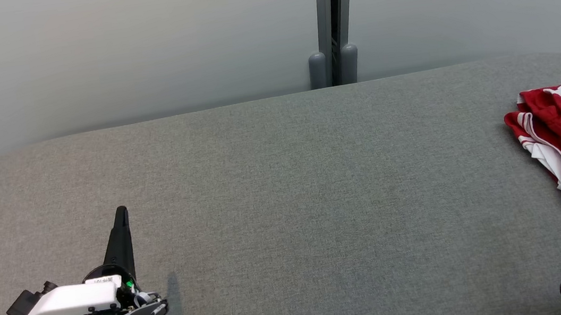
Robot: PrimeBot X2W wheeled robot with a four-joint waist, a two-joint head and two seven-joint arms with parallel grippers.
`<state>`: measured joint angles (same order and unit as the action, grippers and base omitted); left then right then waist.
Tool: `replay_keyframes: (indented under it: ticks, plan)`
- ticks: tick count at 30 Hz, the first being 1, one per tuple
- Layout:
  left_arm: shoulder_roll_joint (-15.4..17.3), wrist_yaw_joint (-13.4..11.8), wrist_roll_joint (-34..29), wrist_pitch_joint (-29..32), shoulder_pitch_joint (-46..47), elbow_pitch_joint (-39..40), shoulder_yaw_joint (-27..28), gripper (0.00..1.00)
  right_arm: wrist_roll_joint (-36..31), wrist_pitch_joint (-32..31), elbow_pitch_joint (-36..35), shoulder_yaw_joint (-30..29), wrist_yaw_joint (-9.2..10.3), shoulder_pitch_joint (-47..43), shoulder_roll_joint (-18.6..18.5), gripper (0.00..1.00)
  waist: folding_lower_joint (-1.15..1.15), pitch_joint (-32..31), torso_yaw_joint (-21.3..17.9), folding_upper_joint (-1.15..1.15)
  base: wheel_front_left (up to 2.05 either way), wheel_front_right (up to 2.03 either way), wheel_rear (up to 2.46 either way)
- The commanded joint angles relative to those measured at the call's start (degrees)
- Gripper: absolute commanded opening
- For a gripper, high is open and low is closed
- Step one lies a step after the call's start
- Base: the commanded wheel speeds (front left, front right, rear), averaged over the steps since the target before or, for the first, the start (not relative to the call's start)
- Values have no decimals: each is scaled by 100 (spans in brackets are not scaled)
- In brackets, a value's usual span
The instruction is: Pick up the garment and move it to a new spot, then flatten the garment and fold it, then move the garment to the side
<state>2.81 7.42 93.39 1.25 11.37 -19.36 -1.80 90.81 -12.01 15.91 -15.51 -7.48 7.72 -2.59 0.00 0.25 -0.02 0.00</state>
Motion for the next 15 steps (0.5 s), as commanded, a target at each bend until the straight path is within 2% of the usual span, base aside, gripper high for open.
replay_keyframes:
  ticks: [1, 15]
  plan:
    - [23, 19, 11, 14, 102, -9, 27, 0, 30, -22, 13, -1, -2, 57, -54, 0, 0, 0, 0, 0, 0, 0, 0]
    - [20, 18, 7, 18, 102, -9, 29, 0, 31, -22, 13, 0, -2, 57, -54, 0, 0, 0, 0, 0, 0, 0, 0]
